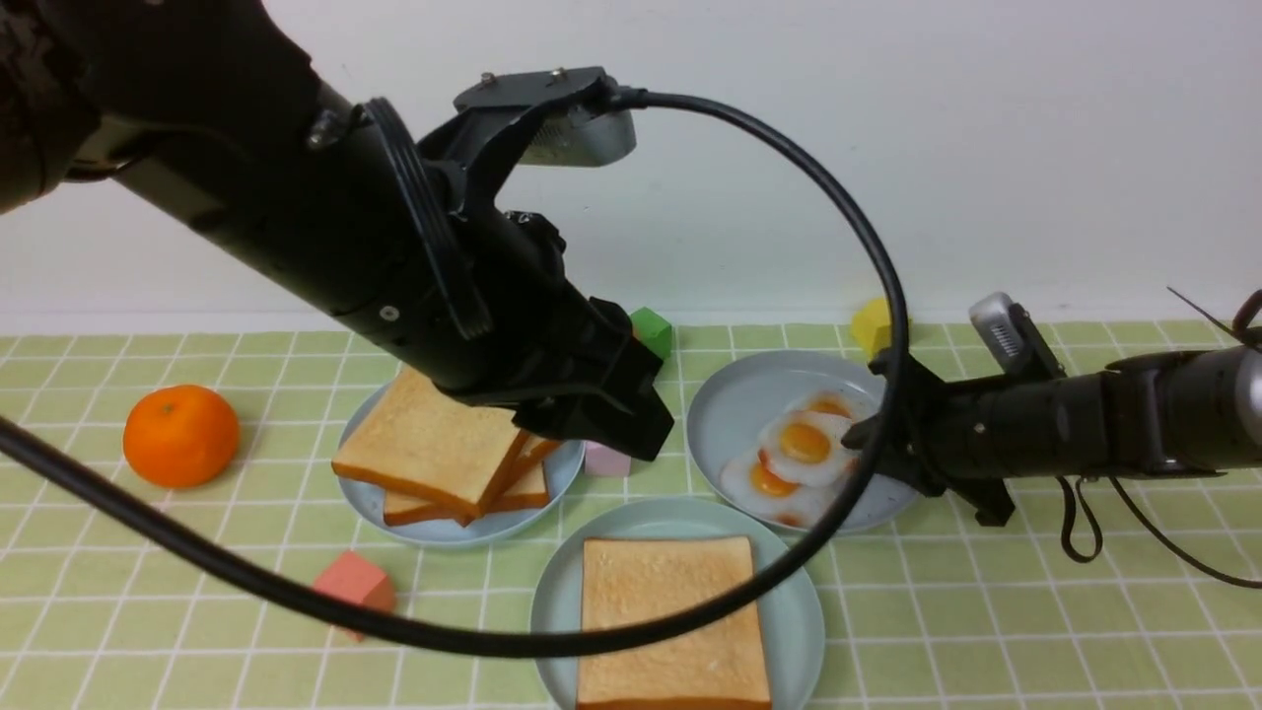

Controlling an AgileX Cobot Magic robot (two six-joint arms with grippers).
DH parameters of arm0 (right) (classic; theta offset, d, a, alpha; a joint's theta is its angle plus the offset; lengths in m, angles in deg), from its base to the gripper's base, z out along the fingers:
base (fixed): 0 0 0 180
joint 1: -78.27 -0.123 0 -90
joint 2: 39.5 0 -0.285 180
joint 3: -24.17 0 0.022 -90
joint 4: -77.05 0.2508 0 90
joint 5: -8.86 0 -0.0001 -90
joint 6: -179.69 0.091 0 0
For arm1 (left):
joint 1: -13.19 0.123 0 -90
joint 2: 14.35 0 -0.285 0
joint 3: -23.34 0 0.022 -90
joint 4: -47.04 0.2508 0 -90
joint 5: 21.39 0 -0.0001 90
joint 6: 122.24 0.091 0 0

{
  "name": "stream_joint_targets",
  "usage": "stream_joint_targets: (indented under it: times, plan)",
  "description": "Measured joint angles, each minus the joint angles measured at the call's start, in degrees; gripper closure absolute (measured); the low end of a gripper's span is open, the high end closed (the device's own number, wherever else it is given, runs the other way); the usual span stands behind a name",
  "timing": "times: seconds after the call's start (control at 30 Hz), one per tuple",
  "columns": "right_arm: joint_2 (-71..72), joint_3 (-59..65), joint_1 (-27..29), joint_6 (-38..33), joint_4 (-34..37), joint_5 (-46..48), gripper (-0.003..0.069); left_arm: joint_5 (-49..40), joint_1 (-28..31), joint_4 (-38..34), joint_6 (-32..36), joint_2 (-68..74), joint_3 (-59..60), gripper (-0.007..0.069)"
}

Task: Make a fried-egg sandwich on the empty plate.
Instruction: Use the right arm to grab a fried egg, then use the right arm to place the fried egg on the slice of bread in the middle

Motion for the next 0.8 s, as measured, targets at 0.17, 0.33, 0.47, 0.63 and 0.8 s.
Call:
stream_joint_targets:
  times: [0.17, 0.33, 0.47, 0.63, 0.8]
  plan:
    - [0.4, -0.1, 0.0, 0.0, -0.5, 0.0, 0.0578, -1.1, 0.0, 7.7, -6.3, -3.9, 0.1, 0.0358]
    - [3.6, 0.1, 0.1, 0.0, -3.5, 0.0, 0.0578, -3.2, 0.0, 18.2, -15.1, -11.7, 0.9, 0.0358]
    - [9.5, 0.1, 0.0, 0.0, -5.8, 5.8, 0.0578, -2.2, 0.0, 21.2, -20.2, -20.9, 7.8, 0.0358]
    - [14.5, 0.5, -3.3, 0.1, -10.7, 14.5, 0.0578, 2.9, 0.0, 21.2, -25.5, -28.8, 20.1, 0.0358]
    - [14.4, 5.1, -10.6, 0.1, -13.4, 15.0, 0.0578, 8.4, 0.0, 21.1, -30.2, -32.7, 28.6, 0.0358]
